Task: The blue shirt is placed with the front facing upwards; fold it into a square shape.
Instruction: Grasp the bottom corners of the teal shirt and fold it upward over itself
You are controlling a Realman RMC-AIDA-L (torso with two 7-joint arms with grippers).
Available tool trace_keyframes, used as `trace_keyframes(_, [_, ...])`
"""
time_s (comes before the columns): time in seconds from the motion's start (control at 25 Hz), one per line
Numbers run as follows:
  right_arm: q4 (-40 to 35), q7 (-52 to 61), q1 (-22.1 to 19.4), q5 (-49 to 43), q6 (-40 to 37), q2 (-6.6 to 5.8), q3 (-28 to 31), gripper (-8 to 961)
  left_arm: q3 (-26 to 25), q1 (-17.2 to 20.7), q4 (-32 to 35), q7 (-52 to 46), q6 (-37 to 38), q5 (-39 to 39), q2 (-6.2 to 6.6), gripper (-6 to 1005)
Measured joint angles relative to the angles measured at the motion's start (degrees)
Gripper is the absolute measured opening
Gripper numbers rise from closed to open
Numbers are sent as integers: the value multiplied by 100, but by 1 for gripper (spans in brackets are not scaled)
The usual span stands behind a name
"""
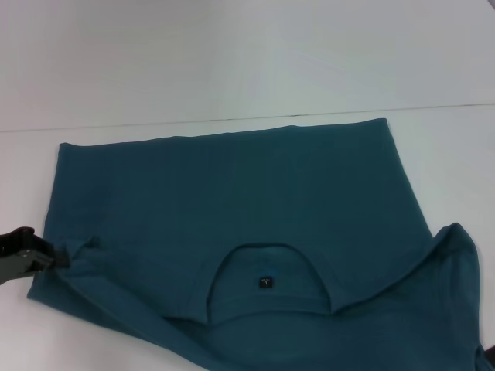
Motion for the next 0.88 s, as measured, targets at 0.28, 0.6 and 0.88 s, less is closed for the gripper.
trace_keyframes(0.28, [-71, -77, 9, -177, 167, 154, -12, 364, -1, 4, 0, 3, -14, -2, -8, 26])
trace_keyframes(0.6, [-13, -51, 9, -179, 179, 163, -120, 523, 3, 9, 0, 2, -21, -9, -29, 25])
trace_keyframes(0.88, [5, -40, 0, -185, 262, 227, -288, 557, 6, 9, 0, 6, -43, -9, -30, 26])
